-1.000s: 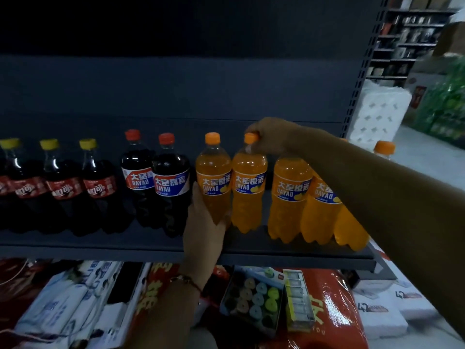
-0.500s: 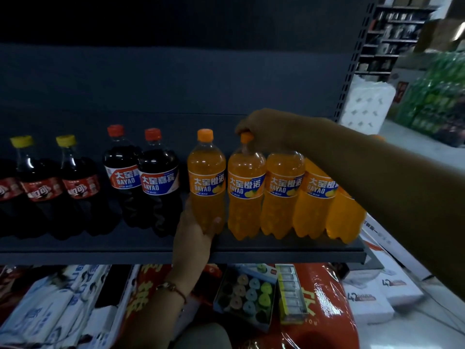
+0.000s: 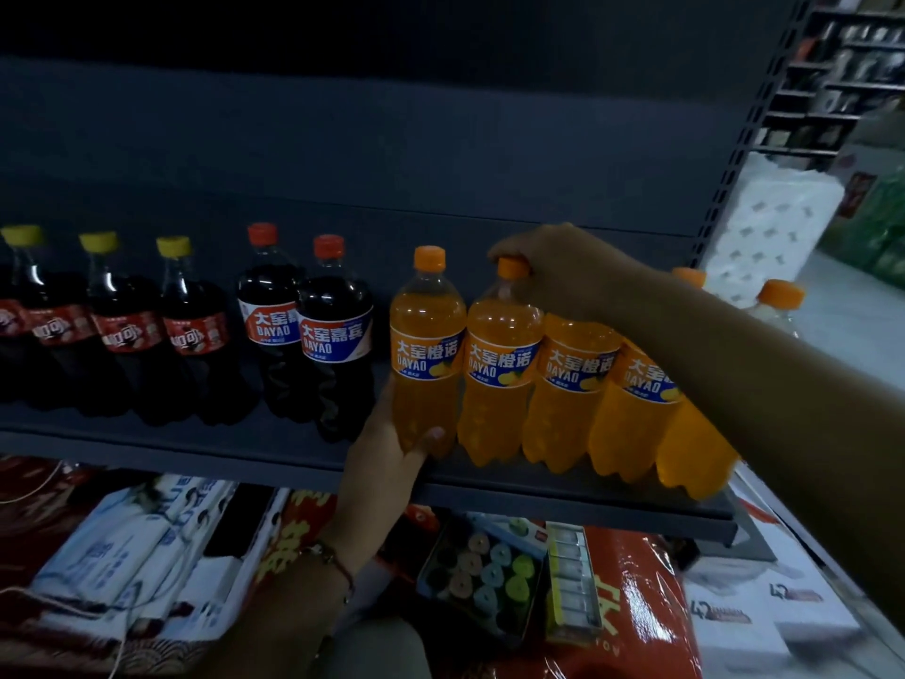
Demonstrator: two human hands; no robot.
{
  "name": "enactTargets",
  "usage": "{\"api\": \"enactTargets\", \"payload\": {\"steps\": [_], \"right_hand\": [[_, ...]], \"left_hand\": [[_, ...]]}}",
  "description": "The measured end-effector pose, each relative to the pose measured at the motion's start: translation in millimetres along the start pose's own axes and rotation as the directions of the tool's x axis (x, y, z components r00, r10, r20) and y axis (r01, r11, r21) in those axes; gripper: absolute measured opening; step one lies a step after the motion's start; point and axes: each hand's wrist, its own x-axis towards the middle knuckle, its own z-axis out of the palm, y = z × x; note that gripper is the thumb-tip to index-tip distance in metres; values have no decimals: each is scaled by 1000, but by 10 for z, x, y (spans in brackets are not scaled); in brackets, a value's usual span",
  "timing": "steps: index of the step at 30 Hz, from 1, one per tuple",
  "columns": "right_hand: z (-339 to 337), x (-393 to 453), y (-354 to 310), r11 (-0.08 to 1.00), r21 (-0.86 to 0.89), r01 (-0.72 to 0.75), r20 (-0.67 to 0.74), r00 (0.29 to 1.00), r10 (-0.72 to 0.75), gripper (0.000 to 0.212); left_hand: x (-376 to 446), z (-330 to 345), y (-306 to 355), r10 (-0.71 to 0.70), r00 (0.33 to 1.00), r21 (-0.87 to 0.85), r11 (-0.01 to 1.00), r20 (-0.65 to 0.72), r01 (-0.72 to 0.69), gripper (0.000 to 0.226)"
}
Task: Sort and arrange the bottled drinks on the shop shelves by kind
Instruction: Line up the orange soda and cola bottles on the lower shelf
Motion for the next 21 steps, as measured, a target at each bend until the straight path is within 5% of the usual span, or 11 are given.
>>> {"api": "enactTargets", "payload": {"steps": [15,21], "right_hand": [[102,-47,-37,992,33,-124,-44,991,126,40],[119,-105,-194,976,61,-210,-86,973,215,51]], "left_hand": [[42,97,-21,-82,996,19,996,16,82,72],[-145,-277,16,-50,981,28,999,186,46,57]]}}
